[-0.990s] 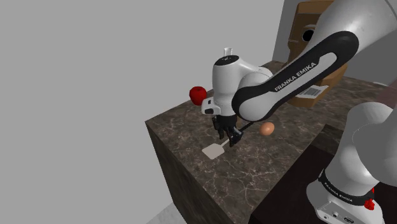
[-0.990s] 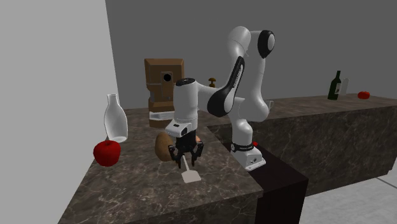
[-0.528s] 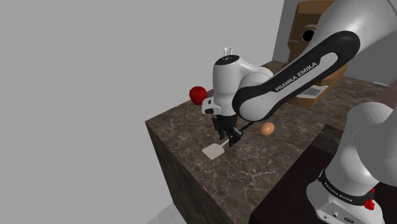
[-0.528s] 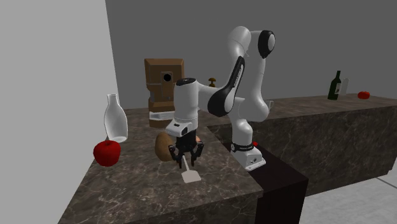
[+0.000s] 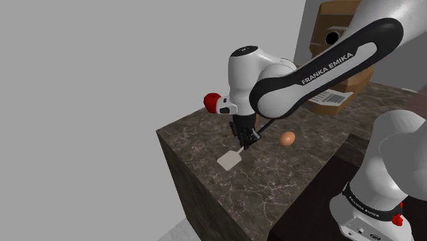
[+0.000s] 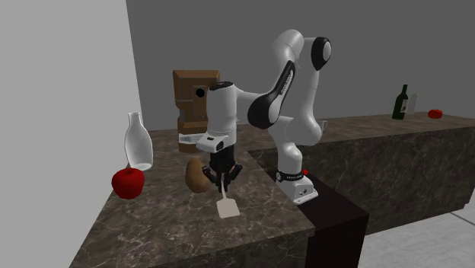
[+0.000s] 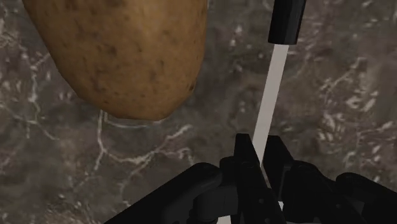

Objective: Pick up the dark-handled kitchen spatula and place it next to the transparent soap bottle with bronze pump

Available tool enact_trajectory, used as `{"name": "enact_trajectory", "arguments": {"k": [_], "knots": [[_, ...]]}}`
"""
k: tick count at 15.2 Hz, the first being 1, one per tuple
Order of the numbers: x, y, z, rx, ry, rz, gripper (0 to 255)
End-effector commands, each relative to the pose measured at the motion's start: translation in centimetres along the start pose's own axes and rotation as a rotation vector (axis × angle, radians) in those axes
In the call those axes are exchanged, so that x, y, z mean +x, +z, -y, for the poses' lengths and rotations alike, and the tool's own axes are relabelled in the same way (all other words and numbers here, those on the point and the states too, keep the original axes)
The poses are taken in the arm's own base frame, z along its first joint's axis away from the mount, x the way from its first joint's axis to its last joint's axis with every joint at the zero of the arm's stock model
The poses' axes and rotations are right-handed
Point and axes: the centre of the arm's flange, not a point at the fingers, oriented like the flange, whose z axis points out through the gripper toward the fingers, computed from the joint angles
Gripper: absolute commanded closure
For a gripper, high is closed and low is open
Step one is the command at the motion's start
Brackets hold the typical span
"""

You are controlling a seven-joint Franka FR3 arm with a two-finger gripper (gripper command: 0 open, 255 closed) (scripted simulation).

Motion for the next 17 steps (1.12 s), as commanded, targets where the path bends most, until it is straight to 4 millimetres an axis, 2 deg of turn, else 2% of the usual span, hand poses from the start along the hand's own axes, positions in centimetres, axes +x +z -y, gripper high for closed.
{"name": "enact_trajectory", "arguments": {"k": [1, 17], "knots": [[0.0, -1.1, 0.1, 0.0, 0.0, 0.0, 255], [-0.5, -9.5, 0.1, 0.0, 0.0, 0.0, 255]]}}
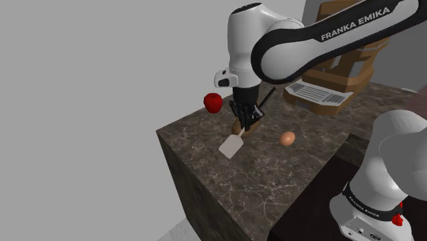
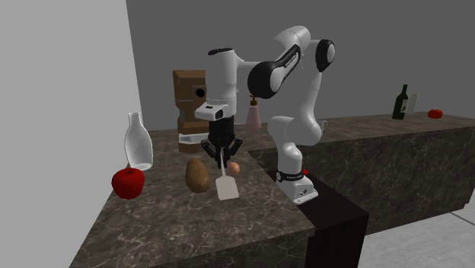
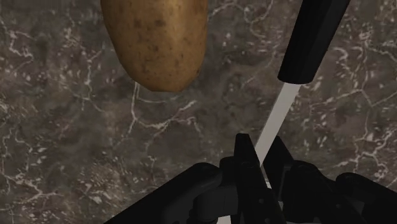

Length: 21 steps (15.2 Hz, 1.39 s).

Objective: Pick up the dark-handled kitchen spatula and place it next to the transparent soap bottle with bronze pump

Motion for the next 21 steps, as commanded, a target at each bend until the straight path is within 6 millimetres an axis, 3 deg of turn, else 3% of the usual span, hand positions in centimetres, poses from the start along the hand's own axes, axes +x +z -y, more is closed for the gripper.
{"name": "enact_trajectory", "arguments": {"k": [1, 21], "knots": [[0.0, -1.1, 0.1, 0.0, 0.0, 0.0, 255], [-0.7, -11.7, 0.1, 0.0, 0.0, 0.0, 255]]}}
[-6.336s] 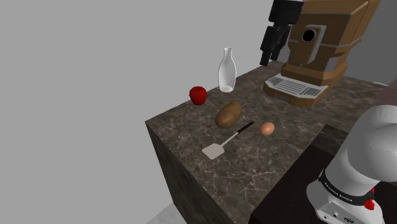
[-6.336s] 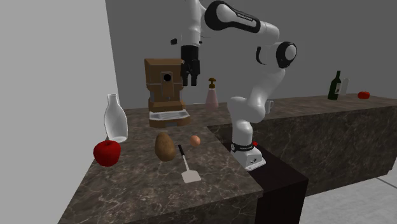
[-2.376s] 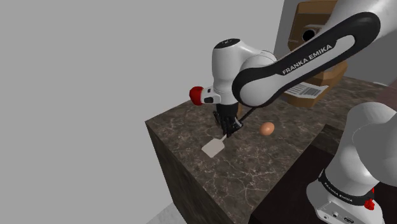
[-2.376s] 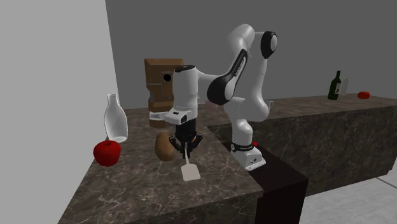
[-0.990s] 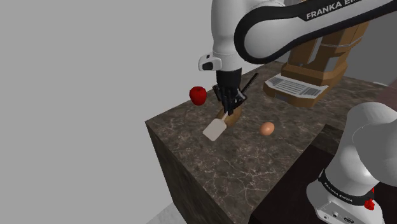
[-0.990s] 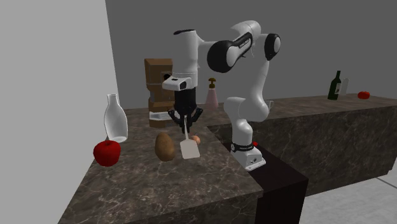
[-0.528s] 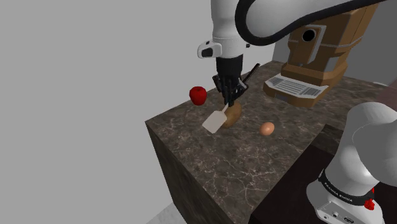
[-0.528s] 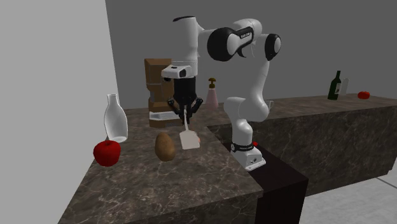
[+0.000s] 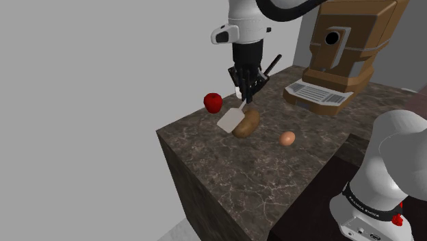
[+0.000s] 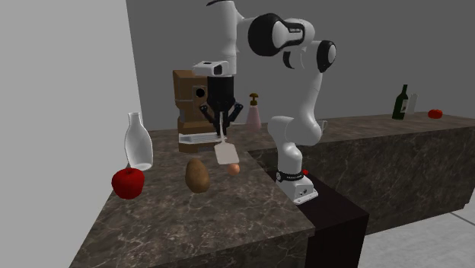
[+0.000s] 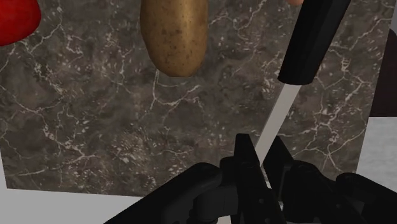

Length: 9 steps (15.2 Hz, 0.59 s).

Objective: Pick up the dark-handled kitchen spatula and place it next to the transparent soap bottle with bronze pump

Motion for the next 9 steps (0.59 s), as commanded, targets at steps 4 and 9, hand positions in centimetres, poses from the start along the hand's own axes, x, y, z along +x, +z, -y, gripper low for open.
{"name": "enact_trajectory", "arguments": {"k": [4, 9], "knots": [[-0.1, -2.6, 0.0, 0.0, 0.0, 0.0, 255], [-0.3, -5.2, 0.0, 0.0, 0.0, 0.0, 255]]}}
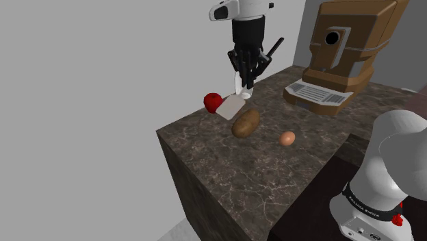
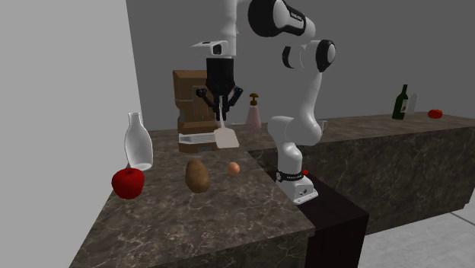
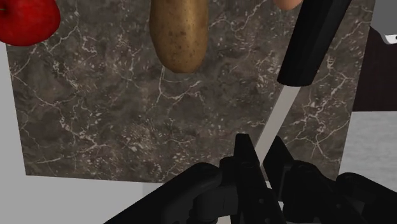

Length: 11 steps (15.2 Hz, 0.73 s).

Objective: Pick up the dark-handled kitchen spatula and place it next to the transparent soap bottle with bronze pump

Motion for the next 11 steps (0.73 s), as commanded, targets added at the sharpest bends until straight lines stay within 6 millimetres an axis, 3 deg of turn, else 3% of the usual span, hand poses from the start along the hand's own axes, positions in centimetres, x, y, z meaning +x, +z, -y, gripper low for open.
{"name": "enact_trajectory", "arguments": {"k": [1, 11], "knots": [[-0.1, -1.0, 0.1, 0.0, 0.0, 0.0, 255], [-0.4, -6.3, 0.1, 0.0, 0.0, 0.0, 255]]}}
